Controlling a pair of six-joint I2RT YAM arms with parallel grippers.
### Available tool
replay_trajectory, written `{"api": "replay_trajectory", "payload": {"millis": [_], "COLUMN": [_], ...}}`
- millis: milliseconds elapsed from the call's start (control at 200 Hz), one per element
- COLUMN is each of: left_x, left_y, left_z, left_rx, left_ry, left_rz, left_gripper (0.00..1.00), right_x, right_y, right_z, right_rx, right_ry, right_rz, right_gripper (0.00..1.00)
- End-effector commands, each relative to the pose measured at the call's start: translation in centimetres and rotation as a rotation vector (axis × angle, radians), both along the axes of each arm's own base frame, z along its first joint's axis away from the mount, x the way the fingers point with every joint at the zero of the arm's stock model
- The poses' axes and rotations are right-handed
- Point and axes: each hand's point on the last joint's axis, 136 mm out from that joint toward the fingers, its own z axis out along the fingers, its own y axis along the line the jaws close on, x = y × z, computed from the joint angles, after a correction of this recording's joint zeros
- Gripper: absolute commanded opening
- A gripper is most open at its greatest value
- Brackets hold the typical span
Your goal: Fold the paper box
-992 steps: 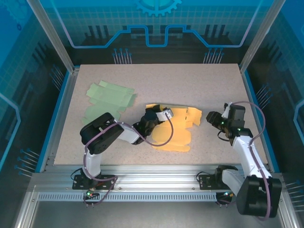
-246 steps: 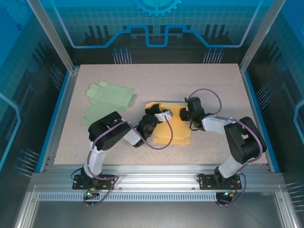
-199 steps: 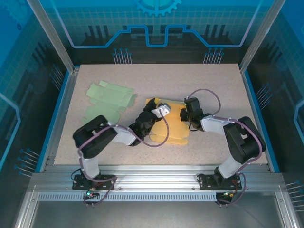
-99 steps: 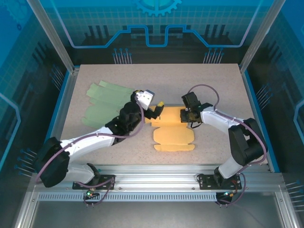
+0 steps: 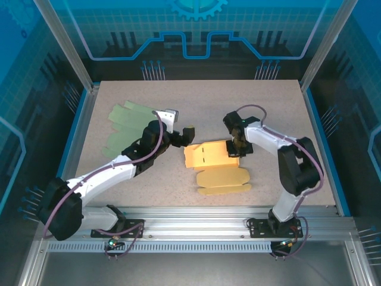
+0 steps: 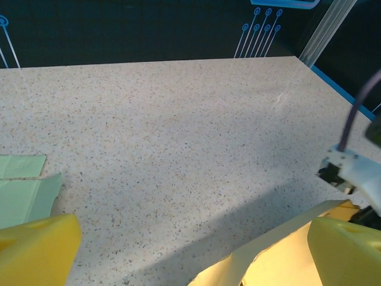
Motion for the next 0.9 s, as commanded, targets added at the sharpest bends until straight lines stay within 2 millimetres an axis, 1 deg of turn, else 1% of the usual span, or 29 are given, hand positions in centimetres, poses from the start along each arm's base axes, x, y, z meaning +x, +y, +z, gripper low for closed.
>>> {"api": "replay_trajectory", "payload": {"millis": [0,125,270,400,445,500,560,670,750,895], "left_x": [-0.6,-0.5,-0.5,-0.6,-0.7,-0.8,-1.1,-2.1,-2.9,-4.5], "left_y": [0.6,0.9,2.0,2.7,2.7,2.6,2.3,2.0,2.1,2.4], "left_z": [0.3,-0.3,-1.9,-4.2,-5.3,-6.6,-8.0,-9.6,-9.9,-9.6], "left_rx": [-0.035,-0.02,0.001,0.032,0.044,0.056,0.063,0.028,-0.004,-0.046], "left_ry": [0.015,0.027,0.119,0.226,0.266,0.324,0.383,0.436,0.447,0.446], "left_rz": [0.002,0.013,0.06,0.1,0.105,0.116,0.106,0.094,0.091,0.068], "left_gripper": [0.99,0.99,0.99,0.99,0.97,0.95,0.95,0.95,0.95,0.95], "right_x": [-0.7,0.1,0.6,0.5,0.6,0.7,0.9,1.4,1.7,1.6], "right_y": [-0.7,-1.6,-2.6,-2.9,-2.8,-2.4,-2.0,-1.5,-1.2,-0.7], "right_z": [-0.9,-1.9,-3.1,-4.5,-4.4,-4.4,-3.8,-1.9,-0.2,2.9], "right_rx": [-0.084,-0.176,-0.296,-0.343,-0.351,-0.321,-0.287,-0.231,-0.179,-0.087], "right_ry": [0.102,0.141,0.172,0.188,0.176,0.156,0.124,0.041,-0.036,-0.18], "right_rz": [0.009,-0.001,-0.009,-0.017,-0.014,-0.016,-0.02,-0.028,-0.046,-0.092], "right_gripper": [0.09,0.09,0.09,0.1,0.1,0.1,0.08,0.0,0.0,0.0]}}
